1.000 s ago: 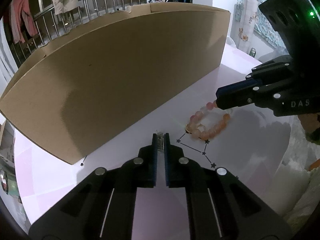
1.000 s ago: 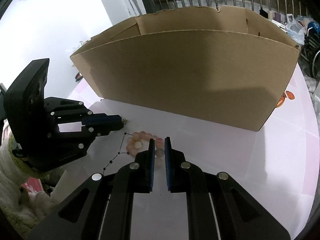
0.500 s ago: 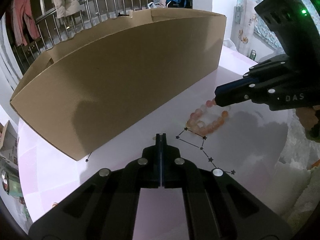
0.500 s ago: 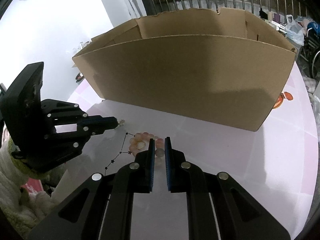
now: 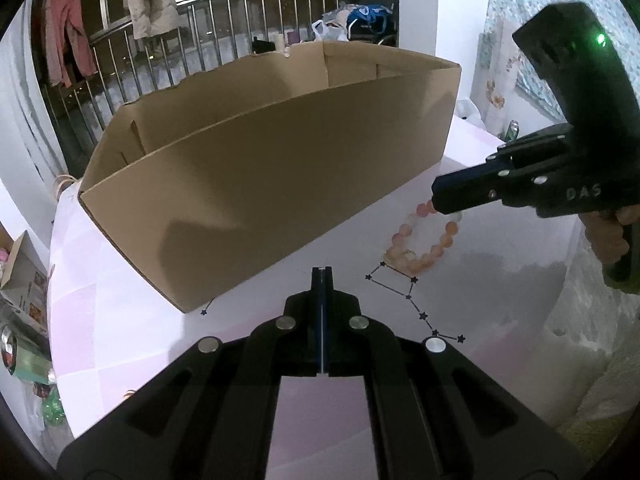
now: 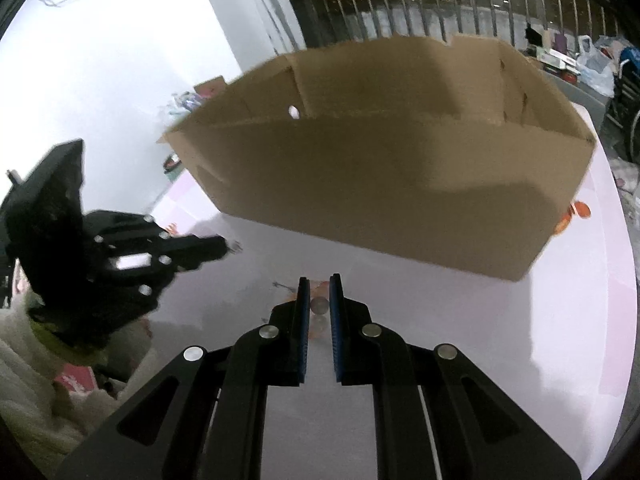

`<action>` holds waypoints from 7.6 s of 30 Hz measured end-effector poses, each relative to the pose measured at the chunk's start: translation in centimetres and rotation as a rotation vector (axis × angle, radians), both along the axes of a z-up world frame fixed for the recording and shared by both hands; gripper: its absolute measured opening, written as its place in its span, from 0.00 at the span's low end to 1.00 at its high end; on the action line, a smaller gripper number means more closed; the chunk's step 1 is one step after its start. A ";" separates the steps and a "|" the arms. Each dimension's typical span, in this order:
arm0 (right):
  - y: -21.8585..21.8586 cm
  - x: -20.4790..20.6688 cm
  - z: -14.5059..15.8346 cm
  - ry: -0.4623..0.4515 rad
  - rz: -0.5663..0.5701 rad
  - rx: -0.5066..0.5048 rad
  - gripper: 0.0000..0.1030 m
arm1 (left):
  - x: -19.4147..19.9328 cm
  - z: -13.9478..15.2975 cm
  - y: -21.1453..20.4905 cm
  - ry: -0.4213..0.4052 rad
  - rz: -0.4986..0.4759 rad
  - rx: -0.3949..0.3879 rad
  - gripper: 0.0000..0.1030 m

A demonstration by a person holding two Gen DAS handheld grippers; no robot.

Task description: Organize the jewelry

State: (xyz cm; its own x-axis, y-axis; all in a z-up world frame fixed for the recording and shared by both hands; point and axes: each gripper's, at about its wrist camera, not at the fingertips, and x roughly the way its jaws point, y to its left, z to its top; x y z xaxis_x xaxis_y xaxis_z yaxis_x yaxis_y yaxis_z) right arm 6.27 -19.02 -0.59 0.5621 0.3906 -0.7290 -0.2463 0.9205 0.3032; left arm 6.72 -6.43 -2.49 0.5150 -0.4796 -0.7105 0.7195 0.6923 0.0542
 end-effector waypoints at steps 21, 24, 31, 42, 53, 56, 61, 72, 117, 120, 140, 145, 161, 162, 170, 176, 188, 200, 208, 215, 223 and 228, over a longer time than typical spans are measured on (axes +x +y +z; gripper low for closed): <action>-0.4 -0.8 -1.9 0.083 -0.052 -0.128 0.36 | 0.5 -1.1 -0.3 0.023 -0.029 -0.013 0.00; 0.3 -0.2 -2.5 0.089 -0.042 -0.157 0.36 | 0.2 -1.4 -0.4 0.027 -0.036 -0.002 0.00; 1.4 0.5 -3.5 0.099 0.002 -0.208 0.15 | 0.1 -1.7 -0.6 0.036 -0.036 0.011 0.00; 1.3 -1.3 2.4 0.001 0.047 0.014 0.10 | 0.2 -1.6 -0.6 0.036 -0.033 0.011 0.00; -5.0 -2.6 -0.9 0.134 -0.143 -0.013 0.10 | 0.1 -1.6 -0.7 0.035 -0.039 0.003 0.00; -5.1 -2.4 -1.1 0.125 -0.149 -0.032 0.11 | 0.0 -1.6 -0.8 0.034 -0.039 0.005 0.00; -1.5 -1.6 -0.4 0.041 -0.008 -0.072 0.34 | 0.0 -1.7 -0.7 0.037 -0.040 0.012 0.00; 3.8 -0.4 -1.7 -0.022 0.212 -0.272 0.35 | 0.1 -1.7 -0.2 0.039 -0.027 0.031 0.00; 0.5 -2.4 7.1 -0.244 0.083 -0.123 0.10 | -1.6 6.3 0.8 -0.119 -0.021 -0.078 0.00; 0.0 -1.3 8.9 -0.309 0.049 -0.097 0.10 | -0.5 8.8 1.0 -0.147 -0.027 -0.156 0.00; -3.2 6.4 5.3 -0.217 -0.135 -0.165 0.23 | 8.9 5.7 -5.5 -0.076 -0.030 -0.099 0.14; -3.6 5.5 5.8 -0.228 -0.145 -0.152 0.29 | 8.8 5.7 -4.0 -0.071 0.001 -0.125 0.27; -4.2 -2.0 5.8 -0.210 -0.063 -0.085 0.30 | 1.7 7.3 1.5 -0.088 -0.006 -0.188 0.34; -4.0 -2.4 5.4 -0.196 -0.054 -0.081 0.30 | 1.0 7.2 1.7 -0.075 -0.017 -0.195 0.34; -2.9 -4.0 0.5 -0.039 -0.034 -0.044 0.30 | -0.9 2.9 0.3 0.059 -0.059 -0.176 0.35; -2.9 -3.9 -1.2 0.009 -0.050 -0.068 0.30 | -0.9 -0.5 -2.8 0.087 -0.077 -0.107 0.35; -3.8 -3.7 -2.3 0.034 -0.080 -0.072 0.30 | -0.7 -3.1 -5.8 0.042 -0.079 0.006 0.32; -3.6 -3.4 -2.5 0.041 -0.083 -0.097 0.30 | 0.0 -2.9 -4.8 0.051 -0.053 0.003 0.09; -3.6 -3.1 -2.8 0.052 -0.083 -0.136 0.30 | 0.0 -2.8 -4.9 0.036 -0.063 0.011 0.09; -3.1 -2.5 -3.0 0.059 -0.066 -0.164 0.30 | 0.0 -2.7 -4.7 0.035 -0.064 0.007 0.00; -2.4 -2.3 -3.2 0.056 -0.047 -0.223 0.29 | 0.2 -2.6 -4.4 0.035 -0.065 0.012 0.00; -2.5 -2.4 -3.3 0.060 -0.051 -0.249 0.14 | 0.0 -2.5 -4.3 0.038 -0.071 0.014 0.00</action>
